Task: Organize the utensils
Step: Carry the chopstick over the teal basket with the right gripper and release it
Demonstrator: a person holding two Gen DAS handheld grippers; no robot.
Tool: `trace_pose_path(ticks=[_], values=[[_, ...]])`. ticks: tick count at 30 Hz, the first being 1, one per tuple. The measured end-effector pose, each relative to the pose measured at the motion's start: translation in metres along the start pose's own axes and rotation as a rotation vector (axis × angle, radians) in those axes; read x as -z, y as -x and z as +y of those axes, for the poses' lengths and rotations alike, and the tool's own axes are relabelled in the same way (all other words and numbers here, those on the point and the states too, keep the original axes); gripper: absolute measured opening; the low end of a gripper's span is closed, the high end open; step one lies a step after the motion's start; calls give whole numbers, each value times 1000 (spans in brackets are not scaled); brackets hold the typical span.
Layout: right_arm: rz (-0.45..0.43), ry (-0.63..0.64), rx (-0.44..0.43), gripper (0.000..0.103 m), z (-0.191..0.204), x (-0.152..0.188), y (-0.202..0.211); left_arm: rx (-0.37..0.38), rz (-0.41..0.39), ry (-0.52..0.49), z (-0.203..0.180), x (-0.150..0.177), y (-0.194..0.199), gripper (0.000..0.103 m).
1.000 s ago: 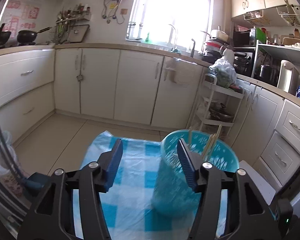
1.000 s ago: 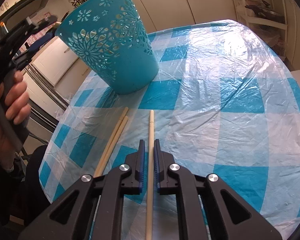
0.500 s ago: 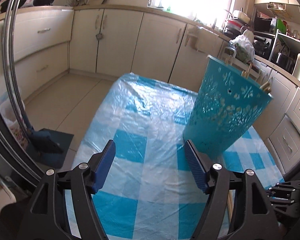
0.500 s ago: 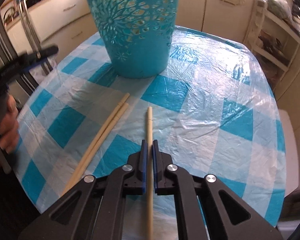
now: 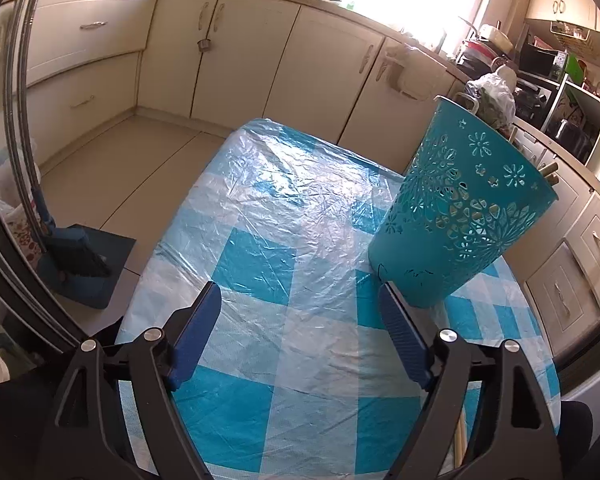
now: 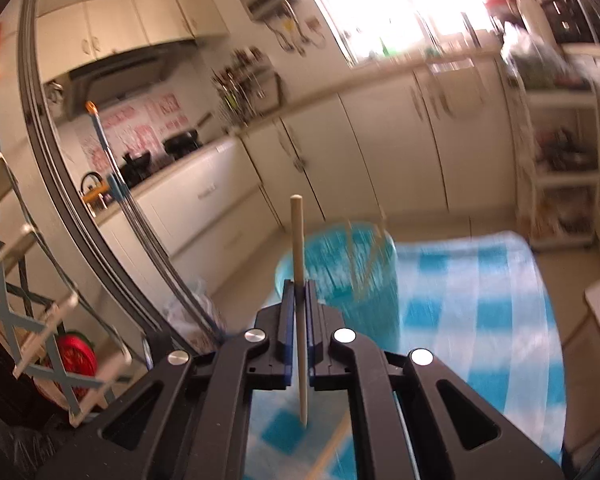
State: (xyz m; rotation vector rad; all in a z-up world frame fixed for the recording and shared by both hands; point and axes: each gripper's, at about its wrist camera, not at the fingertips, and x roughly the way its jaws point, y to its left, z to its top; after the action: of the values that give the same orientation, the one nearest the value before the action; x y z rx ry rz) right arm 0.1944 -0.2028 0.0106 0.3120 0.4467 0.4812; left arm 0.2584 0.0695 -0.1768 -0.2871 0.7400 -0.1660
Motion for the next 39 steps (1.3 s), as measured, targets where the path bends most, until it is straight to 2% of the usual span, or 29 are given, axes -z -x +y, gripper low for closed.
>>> trace_pose_path(ticks=[3, 9, 15, 24, 28, 31, 33, 36, 39], values=[[-57, 32, -19, 6, 10, -33, -8, 3, 10, 11, 2, 1, -2, 78], [-97, 55, -6, 6, 10, -64, -28, 15, 24, 23, 4, 1, -5, 78], [-72, 112, 94, 6, 6, -53, -44, 25, 28, 28, 4, 1, -6, 78], [101, 84, 179, 6, -26, -7, -91, 26, 28, 31, 4, 2, -6, 78], [151, 69, 188, 6, -31, -3, -95, 24, 32, 30, 3, 1, -6, 79], [120, 66, 190, 16, -29, -7, -81, 22, 33, 32, 2, 1, -7, 79], [86, 59, 190, 33, -28, -10, -68, 21, 33, 33, 3, 1, -7, 79], [52, 37, 189, 36, -24, 0, -39, 20, 33, 36, 4, 1, -7, 79], [95, 8, 206, 36, -23, 28, -25, 19, 30, 39, 4, 1, -7, 79]])
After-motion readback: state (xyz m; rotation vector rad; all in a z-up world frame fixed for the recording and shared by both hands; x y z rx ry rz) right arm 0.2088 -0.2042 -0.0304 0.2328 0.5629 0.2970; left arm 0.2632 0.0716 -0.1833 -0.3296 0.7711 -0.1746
